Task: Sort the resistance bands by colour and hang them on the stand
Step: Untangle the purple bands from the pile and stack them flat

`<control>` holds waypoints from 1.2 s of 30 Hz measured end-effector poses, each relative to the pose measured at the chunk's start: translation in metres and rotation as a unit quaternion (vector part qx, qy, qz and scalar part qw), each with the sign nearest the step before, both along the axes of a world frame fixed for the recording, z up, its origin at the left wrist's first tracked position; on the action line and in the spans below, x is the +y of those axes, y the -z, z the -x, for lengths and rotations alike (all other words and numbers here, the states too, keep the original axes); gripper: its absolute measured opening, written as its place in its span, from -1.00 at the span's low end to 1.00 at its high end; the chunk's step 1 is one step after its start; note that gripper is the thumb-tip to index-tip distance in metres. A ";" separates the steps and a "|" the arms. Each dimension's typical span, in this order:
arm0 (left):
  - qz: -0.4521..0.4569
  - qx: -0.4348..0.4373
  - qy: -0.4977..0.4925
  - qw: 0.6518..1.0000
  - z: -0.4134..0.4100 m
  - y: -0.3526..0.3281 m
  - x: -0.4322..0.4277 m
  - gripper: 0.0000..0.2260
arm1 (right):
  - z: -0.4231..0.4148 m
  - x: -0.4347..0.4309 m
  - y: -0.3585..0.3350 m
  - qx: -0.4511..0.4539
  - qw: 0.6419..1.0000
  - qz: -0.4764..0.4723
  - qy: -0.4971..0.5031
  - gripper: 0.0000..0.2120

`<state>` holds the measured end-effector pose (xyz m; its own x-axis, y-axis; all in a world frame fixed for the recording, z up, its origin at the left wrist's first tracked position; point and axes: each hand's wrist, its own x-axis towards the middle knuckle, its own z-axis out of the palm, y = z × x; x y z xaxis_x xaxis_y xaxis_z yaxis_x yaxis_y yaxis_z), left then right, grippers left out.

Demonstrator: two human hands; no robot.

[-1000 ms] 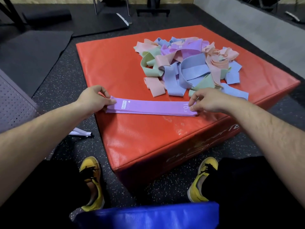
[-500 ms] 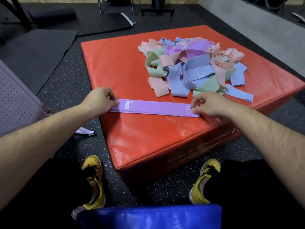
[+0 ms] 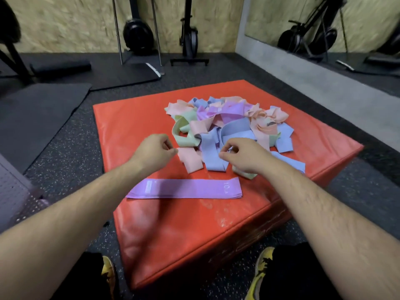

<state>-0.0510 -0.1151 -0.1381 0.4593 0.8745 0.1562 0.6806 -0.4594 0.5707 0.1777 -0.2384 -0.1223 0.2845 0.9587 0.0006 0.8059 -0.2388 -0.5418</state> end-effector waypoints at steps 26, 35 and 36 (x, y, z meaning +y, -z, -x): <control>-0.083 0.096 0.172 0.977 -0.202 -0.023 0.070 -0.74 | -0.078 0.083 0.007 -0.034 0.990 -0.088 0.107 -0.65; -0.237 -0.106 0.208 0.943 -0.127 -0.100 0.054 -0.70 | -0.045 0.076 -0.030 0.122 0.929 -0.310 0.161 -0.73; -0.249 -0.115 0.219 0.936 -0.116 -0.106 0.050 -0.71 | -0.038 0.072 -0.039 0.163 0.913 -0.333 0.169 -0.77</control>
